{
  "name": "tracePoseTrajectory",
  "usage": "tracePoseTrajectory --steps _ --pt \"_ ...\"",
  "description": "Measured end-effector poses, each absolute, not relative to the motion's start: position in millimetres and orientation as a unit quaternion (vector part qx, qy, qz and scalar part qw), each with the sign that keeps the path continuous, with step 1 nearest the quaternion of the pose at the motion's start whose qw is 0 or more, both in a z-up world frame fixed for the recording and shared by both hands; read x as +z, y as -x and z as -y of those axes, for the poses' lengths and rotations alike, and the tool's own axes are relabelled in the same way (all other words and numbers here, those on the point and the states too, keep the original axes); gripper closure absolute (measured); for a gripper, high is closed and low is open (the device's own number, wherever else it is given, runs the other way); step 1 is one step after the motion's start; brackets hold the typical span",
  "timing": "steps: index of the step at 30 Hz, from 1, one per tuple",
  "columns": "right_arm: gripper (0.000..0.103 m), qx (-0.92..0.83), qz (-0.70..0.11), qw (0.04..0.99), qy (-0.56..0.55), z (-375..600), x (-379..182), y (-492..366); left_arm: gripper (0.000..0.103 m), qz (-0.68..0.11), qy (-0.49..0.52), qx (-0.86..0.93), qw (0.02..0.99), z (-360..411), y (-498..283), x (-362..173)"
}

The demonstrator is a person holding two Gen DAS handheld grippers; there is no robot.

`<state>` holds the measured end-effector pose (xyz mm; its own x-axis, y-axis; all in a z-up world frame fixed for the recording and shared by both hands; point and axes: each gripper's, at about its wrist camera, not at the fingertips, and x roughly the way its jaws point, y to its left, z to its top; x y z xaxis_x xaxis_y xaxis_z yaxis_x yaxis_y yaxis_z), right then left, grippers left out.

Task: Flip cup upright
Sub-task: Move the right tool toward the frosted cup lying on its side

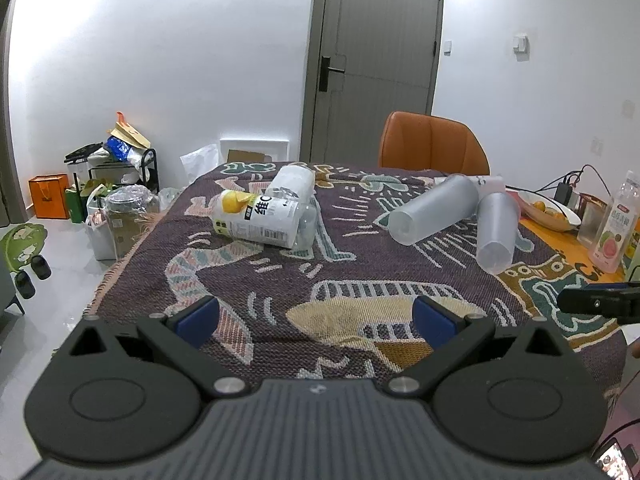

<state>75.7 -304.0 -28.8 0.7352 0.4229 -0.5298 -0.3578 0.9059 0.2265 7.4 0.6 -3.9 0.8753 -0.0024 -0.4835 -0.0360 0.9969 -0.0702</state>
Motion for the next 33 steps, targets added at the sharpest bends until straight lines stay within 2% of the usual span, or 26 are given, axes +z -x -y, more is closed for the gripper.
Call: tracePoseTrajectory --steps 23,33 --pt "0.0 0.151 -0.304 0.934 -0.109 341.3 -50.0 -127.2 0.002 -0.276 -0.004 -0.062 0.959 34.1 -106.0 -7.0" --pt "0.0 0.114 -0.301 0.936 -0.141 357.6 -58.4 -153.5 0.003 -0.279 -0.066 -0.111 0.952 71.1 -160.3 -5.8"
